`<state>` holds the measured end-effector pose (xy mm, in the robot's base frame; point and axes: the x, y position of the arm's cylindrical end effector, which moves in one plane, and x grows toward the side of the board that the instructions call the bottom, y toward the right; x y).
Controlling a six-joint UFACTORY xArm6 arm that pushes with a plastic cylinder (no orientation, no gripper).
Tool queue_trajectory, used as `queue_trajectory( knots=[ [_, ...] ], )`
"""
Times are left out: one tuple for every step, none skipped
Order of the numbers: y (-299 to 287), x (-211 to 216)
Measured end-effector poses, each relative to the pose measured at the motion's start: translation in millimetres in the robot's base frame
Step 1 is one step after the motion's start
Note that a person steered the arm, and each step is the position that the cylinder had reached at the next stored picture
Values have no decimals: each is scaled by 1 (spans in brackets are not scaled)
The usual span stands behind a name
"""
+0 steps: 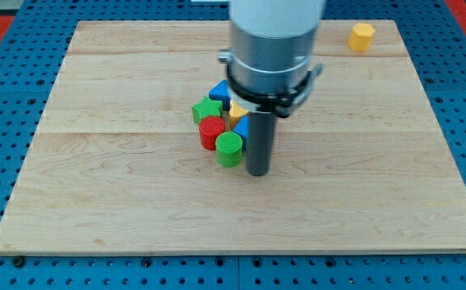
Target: Move the green circle bottom left to the red circle
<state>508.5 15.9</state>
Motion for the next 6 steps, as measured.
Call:
queue_trajectory(
  knots=[
    [-10, 0],
    [-11, 0],
    [-11, 0],
    [-20, -7],
    [-81, -16],
    [-80, -9]
  ],
)
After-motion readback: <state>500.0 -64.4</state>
